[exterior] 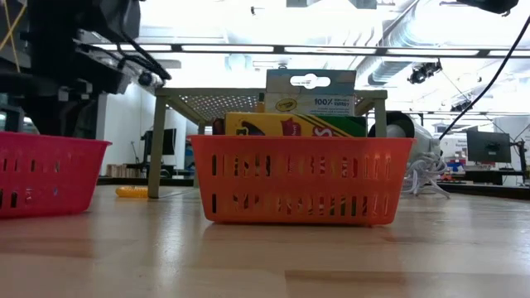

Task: Pick & Place Office Desk Supplies
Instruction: Put the violet spring keychain into the red bin

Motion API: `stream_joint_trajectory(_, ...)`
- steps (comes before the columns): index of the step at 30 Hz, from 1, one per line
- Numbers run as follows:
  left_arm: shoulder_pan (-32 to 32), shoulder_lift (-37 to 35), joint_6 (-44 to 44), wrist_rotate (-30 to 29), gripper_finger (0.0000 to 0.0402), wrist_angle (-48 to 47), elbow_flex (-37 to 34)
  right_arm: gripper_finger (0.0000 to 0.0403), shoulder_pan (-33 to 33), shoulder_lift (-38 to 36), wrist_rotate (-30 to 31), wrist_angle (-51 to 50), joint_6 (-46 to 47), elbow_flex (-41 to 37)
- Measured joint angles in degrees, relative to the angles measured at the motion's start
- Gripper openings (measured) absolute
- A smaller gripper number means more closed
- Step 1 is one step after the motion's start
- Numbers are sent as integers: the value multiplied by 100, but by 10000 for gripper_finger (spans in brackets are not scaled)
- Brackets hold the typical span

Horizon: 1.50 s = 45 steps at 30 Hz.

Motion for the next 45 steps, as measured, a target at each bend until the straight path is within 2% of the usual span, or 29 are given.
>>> stream_joint_trajectory(6, -101, -172, 679, -469, 106, -59, 0, 150, -2, 0, 0, -2, 1, 0)
stream_joint_trajectory(12, 514, -793, 880, -354, 106, -39, 0, 151, -2, 0, 0, -2, 1, 0)
stream_joint_trajectory(19, 1969, -1360, 1383, 370, 106, -38, 0, 150, -1, 0, 0, 0, 1, 0)
stream_joint_trajectory(25, 3530, -1386, 2143, 1402, 106, -39, 0, 151, 0, 0, 0, 0, 1, -1)
stream_joint_trajectory(31, 4591, -1375, 2637, 1914, 106, -65, 0, 150, -2, 0, 0, -2, 1, 0)
stream_joint_trajectory(45, 5186, -605, 3791, 2168, 106, -79, 0, 150, -2, 0, 0, -2, 0, 0)
